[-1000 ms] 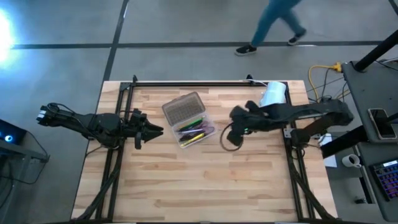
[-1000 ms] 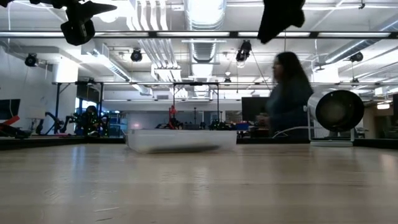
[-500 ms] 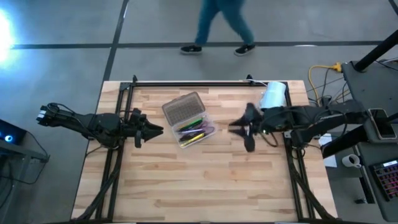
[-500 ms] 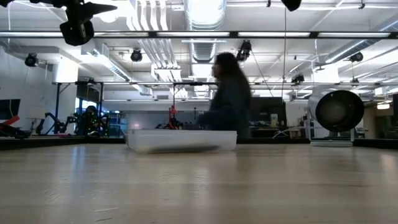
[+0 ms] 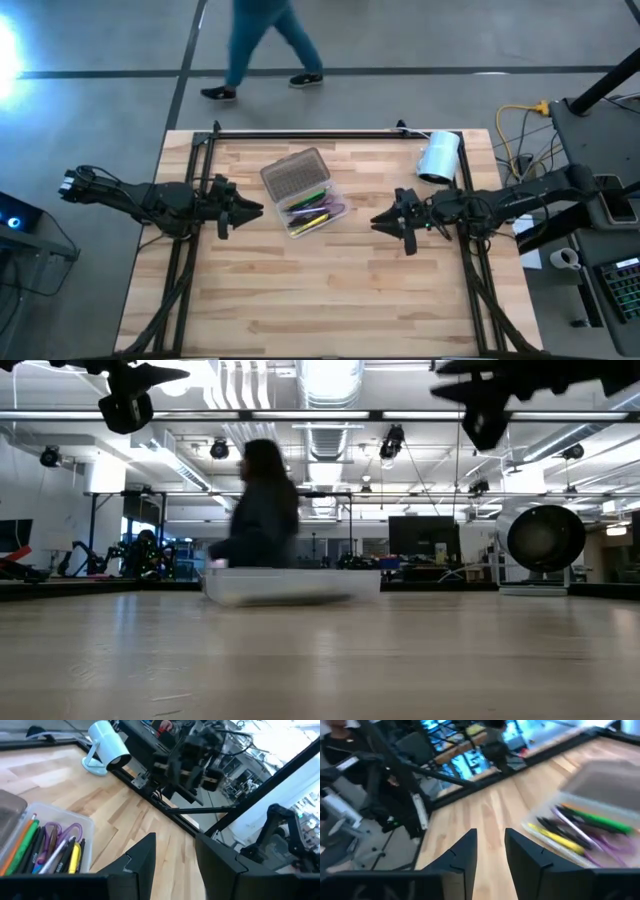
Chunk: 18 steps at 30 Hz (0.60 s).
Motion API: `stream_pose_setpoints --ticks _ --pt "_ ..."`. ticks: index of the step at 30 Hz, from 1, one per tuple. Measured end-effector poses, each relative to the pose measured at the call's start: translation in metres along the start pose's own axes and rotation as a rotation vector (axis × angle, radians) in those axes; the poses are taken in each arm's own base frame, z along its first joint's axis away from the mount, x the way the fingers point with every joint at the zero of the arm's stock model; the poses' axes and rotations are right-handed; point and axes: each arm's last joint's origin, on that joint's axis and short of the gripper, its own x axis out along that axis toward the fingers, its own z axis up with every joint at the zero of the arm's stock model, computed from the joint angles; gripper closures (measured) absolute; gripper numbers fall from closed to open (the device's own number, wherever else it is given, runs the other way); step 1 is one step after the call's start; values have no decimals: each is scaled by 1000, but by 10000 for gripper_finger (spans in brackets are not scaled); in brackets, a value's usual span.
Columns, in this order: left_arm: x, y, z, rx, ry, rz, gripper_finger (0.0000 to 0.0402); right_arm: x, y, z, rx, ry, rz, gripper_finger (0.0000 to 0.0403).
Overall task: Pick & place school supplies into a supply box
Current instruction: Close the black supply box
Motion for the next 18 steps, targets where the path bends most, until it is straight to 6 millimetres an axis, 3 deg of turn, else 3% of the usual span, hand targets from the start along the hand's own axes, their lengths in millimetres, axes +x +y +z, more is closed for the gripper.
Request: stream_pose_setpoints --ticks 3,12,18 --pt "-4 0 2 37 -10 -14 279 -10 -8 -11 38 -18 -16 312" --pt "-24 -3 11 248 -56 -124 279 -37 -13 -13 -26 -176 27 310" --pt "-24 -1 8 326 -62 -118 279 -47 -21 -24 -27 -195 18 310"
